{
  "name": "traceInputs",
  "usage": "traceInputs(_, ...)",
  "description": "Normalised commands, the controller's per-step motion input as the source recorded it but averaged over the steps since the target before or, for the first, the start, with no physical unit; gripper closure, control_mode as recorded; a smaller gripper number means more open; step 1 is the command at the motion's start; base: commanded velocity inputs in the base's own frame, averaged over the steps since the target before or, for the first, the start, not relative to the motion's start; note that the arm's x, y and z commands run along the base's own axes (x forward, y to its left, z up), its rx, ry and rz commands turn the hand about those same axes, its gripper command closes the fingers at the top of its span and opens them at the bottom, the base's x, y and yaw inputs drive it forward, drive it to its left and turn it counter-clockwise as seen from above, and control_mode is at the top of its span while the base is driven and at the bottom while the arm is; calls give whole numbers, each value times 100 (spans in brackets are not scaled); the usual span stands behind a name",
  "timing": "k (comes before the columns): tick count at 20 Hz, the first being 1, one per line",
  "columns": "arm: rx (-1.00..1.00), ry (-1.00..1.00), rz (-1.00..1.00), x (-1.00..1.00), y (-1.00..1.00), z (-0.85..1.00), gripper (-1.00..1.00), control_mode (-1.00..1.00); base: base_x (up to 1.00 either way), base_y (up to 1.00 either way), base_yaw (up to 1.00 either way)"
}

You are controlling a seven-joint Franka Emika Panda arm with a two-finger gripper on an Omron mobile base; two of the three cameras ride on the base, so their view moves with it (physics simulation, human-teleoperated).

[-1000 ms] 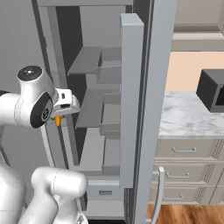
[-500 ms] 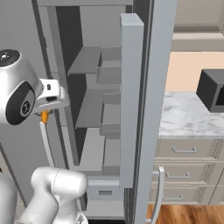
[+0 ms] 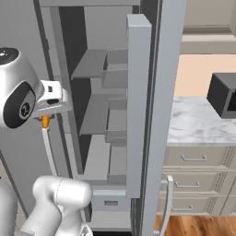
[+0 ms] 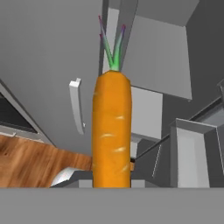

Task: Take the carrot and avocado out of the freezer and place them in the tupperware container on the counter. Then put the tupperware containing the vegetables back in the freezer.

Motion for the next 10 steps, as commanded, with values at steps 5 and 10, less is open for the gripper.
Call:
traceInputs(5,0,0,0,-3,0,0,100,100,-50,-21,0)
traceInputs(10,0,0,0,0,0,0,100,100,-100,-87,0)
